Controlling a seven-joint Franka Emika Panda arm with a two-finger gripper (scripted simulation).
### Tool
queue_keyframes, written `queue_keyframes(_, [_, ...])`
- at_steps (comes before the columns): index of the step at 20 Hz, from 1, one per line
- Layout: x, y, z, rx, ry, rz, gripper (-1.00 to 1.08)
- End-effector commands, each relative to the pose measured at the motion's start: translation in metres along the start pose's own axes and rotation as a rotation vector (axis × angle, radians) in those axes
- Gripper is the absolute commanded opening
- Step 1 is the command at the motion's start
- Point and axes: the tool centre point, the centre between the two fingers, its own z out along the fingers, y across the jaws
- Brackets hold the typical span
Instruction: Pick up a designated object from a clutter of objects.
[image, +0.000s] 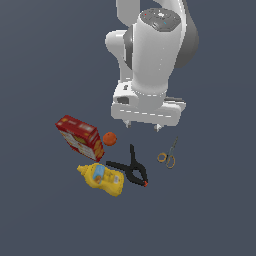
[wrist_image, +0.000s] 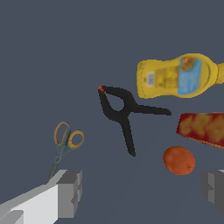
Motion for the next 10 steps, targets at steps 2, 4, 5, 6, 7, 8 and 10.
queue_keyframes(2, [-0.001,-0.017,0.018,-0.002,0.0,0.055,1.0])
queue_keyframes(4, [-0.002,-0.027,0.029,-0.003,0.001,0.087,1.0])
queue_keyframes(5, [-0.002,-0.032,0.034,-0.004,0.001,0.103,1.0])
queue_keyframes(6, [-0.003,-0.037,0.039,-0.004,0.001,0.119,1.0])
queue_keyframes(7, [-0.004,-0.042,0.045,-0.004,0.001,0.135,1.0])
queue_keyframes(8, [-0.005,-0.047,0.05,-0.004,0.001,0.15,1.0])
queue_keyframes(10, [-0.007,-0.056,0.061,-0.004,0.001,0.182,1.0])
